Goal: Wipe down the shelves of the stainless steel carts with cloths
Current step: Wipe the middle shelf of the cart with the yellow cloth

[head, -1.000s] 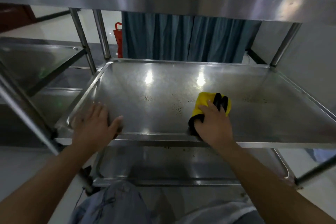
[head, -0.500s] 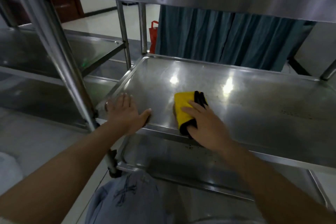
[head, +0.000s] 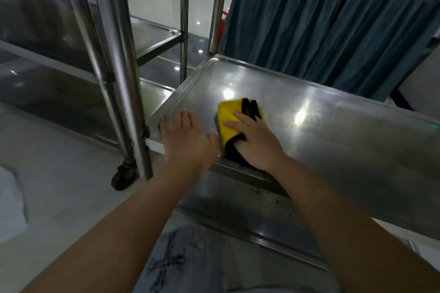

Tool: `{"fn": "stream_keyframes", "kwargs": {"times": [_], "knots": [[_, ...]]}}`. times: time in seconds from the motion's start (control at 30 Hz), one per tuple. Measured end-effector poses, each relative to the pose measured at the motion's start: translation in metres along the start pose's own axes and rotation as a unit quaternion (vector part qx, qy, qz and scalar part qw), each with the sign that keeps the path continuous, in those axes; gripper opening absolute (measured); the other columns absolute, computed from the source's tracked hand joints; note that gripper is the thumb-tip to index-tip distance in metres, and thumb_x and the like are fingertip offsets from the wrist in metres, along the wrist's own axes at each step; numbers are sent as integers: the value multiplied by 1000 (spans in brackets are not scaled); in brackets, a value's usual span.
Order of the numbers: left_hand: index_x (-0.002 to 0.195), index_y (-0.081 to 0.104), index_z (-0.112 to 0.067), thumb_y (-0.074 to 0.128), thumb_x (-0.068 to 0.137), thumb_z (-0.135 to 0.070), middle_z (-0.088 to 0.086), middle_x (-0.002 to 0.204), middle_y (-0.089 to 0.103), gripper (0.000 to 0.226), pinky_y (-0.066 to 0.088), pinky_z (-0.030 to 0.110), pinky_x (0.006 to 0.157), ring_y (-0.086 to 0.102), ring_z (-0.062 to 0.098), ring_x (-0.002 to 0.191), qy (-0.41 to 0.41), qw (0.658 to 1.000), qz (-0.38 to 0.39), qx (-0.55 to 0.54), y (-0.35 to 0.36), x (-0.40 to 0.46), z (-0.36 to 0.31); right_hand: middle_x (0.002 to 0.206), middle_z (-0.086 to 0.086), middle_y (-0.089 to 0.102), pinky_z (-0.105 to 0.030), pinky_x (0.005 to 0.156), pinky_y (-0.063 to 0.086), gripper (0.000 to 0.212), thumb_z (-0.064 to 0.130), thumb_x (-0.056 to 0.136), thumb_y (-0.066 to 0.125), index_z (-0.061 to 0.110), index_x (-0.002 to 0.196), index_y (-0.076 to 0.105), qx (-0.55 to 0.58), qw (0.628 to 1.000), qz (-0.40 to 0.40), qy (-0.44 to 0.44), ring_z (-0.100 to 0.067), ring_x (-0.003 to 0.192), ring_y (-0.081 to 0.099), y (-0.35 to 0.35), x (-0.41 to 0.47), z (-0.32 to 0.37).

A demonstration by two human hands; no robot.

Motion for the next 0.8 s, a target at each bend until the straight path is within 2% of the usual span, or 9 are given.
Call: {"fn": "stream_keyframes", "kwargs": {"times": [0.1,0.23,0.33,0.43,0.53,0.57,0.7,0.8], "knots": [[147,23,4,29,96,-40,20,152,30,67,6,53,117,21,32,143,-53,997,-35,-53,-5,-5,11,156,7,25,-41,112,21,53,20,87,51,38,137,46,22,1000,-4,-6,-29,141,19,13,40,32],[146,25,4,30,95,-38,20,151,32,66,10,53,116,22,33,142,-57,996,-18,-65,-4,2,23,156,7,26,-41,113,21,53,15,86,50,35,135,49,48,999,11,-20,-26,143,18,16,47,35],[146,27,2,29,95,-39,18,152,31,65,11,53,116,21,32,142,-55,996,-1,-67,-5,5,28,154,8,29,-39,114,22,55,9,84,52,35,132,52,49,999,2,-23,-22,144,19,4,19,13],[147,25,1,28,95,-39,17,154,27,66,9,53,117,19,32,143,-54,997,17,-62,-5,5,28,151,18,27,-35,113,21,57,9,86,54,47,128,49,40,999,-22,-9,-20,143,20,-15,-27,-24],[148,21,2,28,94,-37,18,155,26,68,7,54,117,19,33,143,-55,996,23,-65,-4,3,27,146,25,22,-43,115,22,63,7,86,55,57,122,41,43,998,-35,8,-22,143,21,-31,-65,-53],[148,19,3,29,93,-37,19,154,26,68,7,54,117,20,33,143,-55,996,20,-70,-5,2,27,145,25,22,-43,116,21,64,5,86,55,57,121,41,46,998,-41,16,-23,143,21,-33,-71,-57],[149,16,3,30,93,-34,20,154,26,69,4,51,118,19,32,144,-50,995,5,-82,-7,0,25,142,27,24,-29,112,13,62,0,82,51,49,121,51,59,996,-50,38,-19,143,18,-27,-56,-46],[150,15,4,29,95,-33,21,155,25,67,5,48,119,19,32,144,-46,995,-6,-93,-7,0,26,151,15,30,-26,112,10,58,0,83,47,37,127,56,76,997,-18,18,-20,145,16,-11,-20,-18]]}}
Point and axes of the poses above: each hand's wrist, its own x-axis towards the middle knuckle, its own y-axis out of the palm, z = x × y, the point moved 10 cm from there along x, towards the middle knuckle
